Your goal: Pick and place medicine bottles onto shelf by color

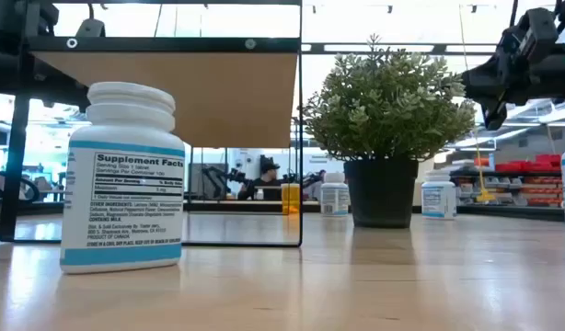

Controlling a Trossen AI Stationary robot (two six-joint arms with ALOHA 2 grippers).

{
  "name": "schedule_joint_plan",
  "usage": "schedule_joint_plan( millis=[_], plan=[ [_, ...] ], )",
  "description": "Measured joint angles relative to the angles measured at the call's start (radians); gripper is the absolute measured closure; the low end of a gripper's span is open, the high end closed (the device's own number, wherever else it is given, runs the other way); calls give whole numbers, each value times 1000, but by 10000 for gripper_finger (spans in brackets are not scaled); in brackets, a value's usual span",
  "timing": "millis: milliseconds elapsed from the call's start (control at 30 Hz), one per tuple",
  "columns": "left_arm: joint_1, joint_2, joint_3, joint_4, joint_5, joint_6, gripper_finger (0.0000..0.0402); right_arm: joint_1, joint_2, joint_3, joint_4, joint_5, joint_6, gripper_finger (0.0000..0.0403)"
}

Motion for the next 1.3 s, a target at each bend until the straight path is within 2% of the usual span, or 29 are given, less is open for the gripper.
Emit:
schedule_joint_plan(
  millis=[100, 200, 267, 400, 600, 700, 867, 967, 1100, 1300],
  plan=[
    [0, 0, 22, -9, 12, -15, 366, 0, 0, 0, 30, 2, 52, 397],
    [1, 7, 111, -28, 121, 123, 367, 0, 0, 1, 97, 4, 84, 397],
    [0, 27, 205, -135, 171, 174, 370, 0, 0, 14, 126, 4, 87, 397],
    [11, 110, 431, -417, 171, 150, 375, 0, 26, 128, 73, 19, 50, 397],
    [58, 258, 734, -692, 163, 195, 372, 0, 189, 448, -112, 173, -31, 397],
    [97, 319, 844, -732, 148, 189, 367, 0, 327, 621, -230, 258, -48, 397],
    [148, 398, 990, -742, 145, 136, 368, -26, 589, 897, -494, 414, 114, 397],
    [152, 420, 1057, -740, 145, 173, 372, -42, 720, 1053, -569, 424, 183, 397],
    [152, 427, 1124, -735, 146, 159, 372, -41, 857, 1261, -563, 400, 231, 397],
    [152, 425, 1186, -688, 145, 53, 364, -47, 1012, 1535, -555, 406, 127, 397]
  ],
)
